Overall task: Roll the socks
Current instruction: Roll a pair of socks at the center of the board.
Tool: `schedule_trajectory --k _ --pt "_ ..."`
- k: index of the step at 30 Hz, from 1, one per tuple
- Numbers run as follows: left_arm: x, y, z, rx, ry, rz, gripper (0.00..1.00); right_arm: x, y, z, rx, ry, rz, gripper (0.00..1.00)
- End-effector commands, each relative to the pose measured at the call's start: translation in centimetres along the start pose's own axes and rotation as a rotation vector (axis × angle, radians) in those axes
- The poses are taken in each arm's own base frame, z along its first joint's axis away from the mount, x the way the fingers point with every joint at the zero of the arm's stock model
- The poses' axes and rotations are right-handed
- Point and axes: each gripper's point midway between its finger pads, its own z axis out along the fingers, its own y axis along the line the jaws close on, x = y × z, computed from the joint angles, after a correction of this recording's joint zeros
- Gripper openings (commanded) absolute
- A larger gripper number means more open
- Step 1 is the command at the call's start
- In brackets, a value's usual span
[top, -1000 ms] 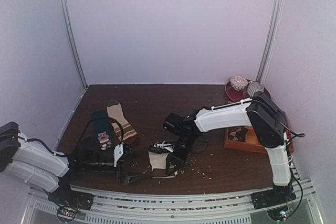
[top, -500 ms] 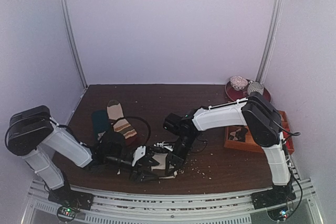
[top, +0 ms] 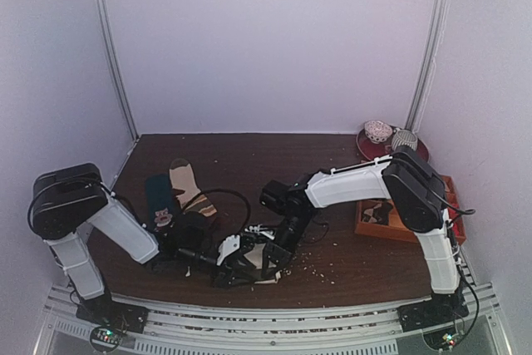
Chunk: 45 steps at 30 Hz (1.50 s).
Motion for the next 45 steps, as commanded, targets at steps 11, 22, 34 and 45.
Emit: schedule_trajectory --k 11,22,34,45 --pt "4.7 -2.2 0.9 0.052 0.145 -0.087 0.18 4.9 -4.7 2.9 0.119 0.145 0.158 0.12" --pt "6.3 -2.6 1.1 0.066 0.208 -0.259 0.0 -3.5 -2.7 -4.7 0.301 -0.376 -0.1 0.39" --pt "8.3 -3.3 1.0 0.087 0.247 -0.451 0.0 0.1 3.2 -5.0 0.575 -0.633 -0.789 0.61" --pt "8.8 -3.4 0.9 0.1 0.268 -0.459 0.0 2.6 1.7 -1.7 0.712 -0.48 -0.854 0.6"
